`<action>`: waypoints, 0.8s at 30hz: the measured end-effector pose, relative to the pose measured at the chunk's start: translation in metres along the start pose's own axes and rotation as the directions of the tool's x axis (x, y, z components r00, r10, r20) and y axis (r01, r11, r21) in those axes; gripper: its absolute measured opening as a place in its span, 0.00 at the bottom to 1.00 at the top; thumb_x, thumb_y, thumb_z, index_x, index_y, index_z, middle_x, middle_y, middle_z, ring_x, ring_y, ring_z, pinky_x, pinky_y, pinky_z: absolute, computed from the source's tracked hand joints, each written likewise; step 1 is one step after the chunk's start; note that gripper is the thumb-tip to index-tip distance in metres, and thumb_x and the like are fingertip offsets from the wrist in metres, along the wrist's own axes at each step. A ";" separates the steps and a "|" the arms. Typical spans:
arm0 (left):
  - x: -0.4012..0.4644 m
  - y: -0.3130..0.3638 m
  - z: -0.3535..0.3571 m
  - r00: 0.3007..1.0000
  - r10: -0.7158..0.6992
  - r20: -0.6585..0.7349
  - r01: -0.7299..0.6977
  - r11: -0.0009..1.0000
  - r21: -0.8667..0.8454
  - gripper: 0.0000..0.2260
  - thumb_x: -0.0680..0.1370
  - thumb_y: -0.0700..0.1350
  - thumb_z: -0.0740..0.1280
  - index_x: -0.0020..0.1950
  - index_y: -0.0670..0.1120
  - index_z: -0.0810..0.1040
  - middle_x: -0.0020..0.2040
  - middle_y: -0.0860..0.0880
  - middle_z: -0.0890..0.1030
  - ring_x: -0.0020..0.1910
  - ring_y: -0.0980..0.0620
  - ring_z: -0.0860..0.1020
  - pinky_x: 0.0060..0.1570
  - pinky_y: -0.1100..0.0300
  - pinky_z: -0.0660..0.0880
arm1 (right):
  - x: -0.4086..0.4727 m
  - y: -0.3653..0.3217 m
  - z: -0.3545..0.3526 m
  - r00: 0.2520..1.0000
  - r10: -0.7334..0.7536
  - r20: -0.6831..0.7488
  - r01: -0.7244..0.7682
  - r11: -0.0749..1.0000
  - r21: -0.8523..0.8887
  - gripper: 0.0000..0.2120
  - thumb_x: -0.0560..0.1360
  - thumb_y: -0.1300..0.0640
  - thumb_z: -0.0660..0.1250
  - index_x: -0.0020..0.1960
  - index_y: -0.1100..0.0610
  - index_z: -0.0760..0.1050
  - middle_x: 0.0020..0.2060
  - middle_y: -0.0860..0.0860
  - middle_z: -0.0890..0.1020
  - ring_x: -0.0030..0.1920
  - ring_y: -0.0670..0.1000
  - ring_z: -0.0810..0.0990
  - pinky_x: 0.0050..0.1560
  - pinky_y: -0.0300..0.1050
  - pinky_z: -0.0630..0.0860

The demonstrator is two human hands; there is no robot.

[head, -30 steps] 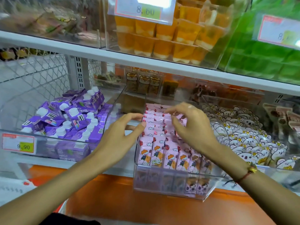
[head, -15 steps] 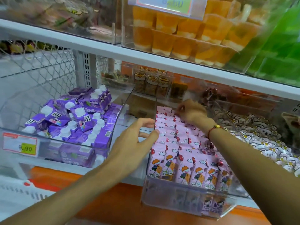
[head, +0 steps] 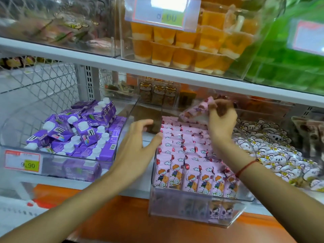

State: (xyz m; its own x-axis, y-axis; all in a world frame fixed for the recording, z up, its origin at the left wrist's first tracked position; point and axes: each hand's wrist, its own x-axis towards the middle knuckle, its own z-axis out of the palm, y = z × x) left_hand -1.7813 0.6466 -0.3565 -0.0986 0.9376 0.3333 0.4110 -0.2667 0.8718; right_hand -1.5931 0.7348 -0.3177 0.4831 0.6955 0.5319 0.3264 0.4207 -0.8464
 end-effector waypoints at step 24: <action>-0.022 0.039 0.032 0.923 0.355 0.147 -0.378 0.908 0.182 0.16 0.73 0.55 0.71 0.58 0.60 0.74 0.53 0.64 0.79 0.50 0.64 0.77 0.49 0.54 0.78 | -0.071 -0.044 -0.084 0.841 0.387 0.377 -0.514 0.789 0.337 0.07 0.77 0.58 0.66 0.53 0.60 0.76 0.42 0.51 0.82 0.45 0.48 0.80 0.45 0.37 0.80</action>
State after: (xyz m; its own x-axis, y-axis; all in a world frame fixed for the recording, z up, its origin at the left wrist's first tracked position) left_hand -1.7337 0.6228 -0.3414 0.1875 0.8039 0.5644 0.5750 -0.5557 0.6005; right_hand -1.5732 0.6186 -0.3164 0.2264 0.9677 0.1112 -0.2643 0.1709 -0.9492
